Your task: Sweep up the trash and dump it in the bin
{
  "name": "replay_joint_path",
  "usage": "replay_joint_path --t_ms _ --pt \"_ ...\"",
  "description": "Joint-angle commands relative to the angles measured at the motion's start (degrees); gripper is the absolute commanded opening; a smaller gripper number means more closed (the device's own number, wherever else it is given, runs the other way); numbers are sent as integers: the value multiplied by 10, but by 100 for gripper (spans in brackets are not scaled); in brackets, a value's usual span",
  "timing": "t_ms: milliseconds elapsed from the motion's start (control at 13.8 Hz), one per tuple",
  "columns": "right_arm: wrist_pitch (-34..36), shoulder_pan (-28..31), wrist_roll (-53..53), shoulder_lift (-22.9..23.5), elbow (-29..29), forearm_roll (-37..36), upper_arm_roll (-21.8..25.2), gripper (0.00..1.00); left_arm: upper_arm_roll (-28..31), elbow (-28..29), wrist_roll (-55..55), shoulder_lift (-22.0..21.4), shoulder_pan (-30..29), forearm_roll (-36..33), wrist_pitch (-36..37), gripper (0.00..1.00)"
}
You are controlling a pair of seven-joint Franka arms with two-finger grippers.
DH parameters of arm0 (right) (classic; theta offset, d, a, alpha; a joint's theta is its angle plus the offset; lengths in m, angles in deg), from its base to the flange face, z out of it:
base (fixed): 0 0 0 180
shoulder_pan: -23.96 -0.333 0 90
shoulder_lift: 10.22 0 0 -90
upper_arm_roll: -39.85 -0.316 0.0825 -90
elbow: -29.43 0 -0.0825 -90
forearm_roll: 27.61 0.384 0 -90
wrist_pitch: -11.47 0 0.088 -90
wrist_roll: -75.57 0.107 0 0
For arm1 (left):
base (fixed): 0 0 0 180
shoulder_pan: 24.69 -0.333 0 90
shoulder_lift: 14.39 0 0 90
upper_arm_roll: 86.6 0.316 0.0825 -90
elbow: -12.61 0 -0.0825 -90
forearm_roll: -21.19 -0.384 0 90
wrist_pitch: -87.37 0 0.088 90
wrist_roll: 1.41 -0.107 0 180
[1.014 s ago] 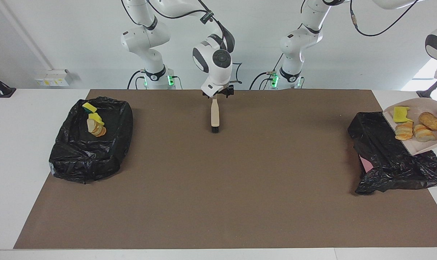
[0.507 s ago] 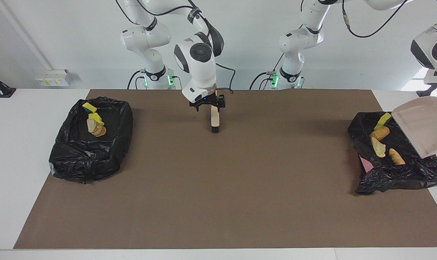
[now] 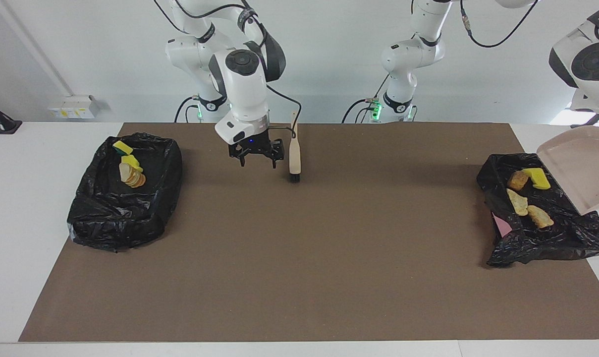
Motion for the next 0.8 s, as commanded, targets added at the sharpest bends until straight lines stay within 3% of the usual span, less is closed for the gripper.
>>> replay_joint_path --t_ms 0,435,724 --pt "9 15 -36 2 41 -14 50 100 0 7 11 -13 29 24 45 0" --pt "32 39 -143 -47 65 -5 142 100 0 17 23 -22 130 122 137 0" --pt "138 44 -251 -52 135 -1 193 100 0 18 93 -27 157 230 164 0"
